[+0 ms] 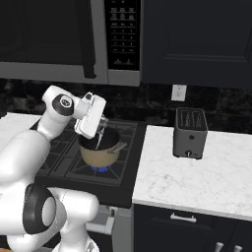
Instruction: Put the mushroom and sweet potato in the pot. Retrieve the spatula and lightly stir the vegetables in the pot.
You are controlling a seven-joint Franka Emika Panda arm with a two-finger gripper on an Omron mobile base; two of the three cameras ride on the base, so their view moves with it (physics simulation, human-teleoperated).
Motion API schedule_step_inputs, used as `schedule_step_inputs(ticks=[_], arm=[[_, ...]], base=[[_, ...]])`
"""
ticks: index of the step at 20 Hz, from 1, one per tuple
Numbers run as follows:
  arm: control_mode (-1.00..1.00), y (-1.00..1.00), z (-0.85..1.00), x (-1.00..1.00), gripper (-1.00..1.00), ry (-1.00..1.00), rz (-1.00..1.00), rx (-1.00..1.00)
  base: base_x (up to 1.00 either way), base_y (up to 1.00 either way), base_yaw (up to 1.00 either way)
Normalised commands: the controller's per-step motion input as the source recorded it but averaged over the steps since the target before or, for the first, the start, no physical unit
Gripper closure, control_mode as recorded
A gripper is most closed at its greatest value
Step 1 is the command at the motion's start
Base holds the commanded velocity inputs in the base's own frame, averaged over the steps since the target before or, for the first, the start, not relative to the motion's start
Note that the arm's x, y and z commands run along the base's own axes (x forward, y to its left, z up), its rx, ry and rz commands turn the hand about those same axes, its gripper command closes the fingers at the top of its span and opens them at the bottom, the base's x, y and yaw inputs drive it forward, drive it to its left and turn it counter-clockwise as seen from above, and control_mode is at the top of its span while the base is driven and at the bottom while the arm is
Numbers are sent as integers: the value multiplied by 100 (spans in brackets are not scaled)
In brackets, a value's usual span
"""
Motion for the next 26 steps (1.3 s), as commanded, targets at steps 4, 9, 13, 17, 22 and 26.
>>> schedule_step_inputs(ticks=[4, 9, 13, 17, 22, 26], arm=[[-100, 0, -22, 27, 100, -3, 0, -10], [-100, 0, -28, 31, 100, 0, 0, -15], [-100, 6, -15, 23, 100, 4, 1, -9], [-100, 12, -18, 14, 100, 7, 3, -11], [-100, 5, -6, 0, 100, 16, 5, -11], [-100, 0, -1, 0, 100, 8, 4, -3]], base=[[0, 0, 0], [0, 0, 0], [0, 0, 0], [0, 0, 0], [0, 0, 0], [0, 0, 0]])
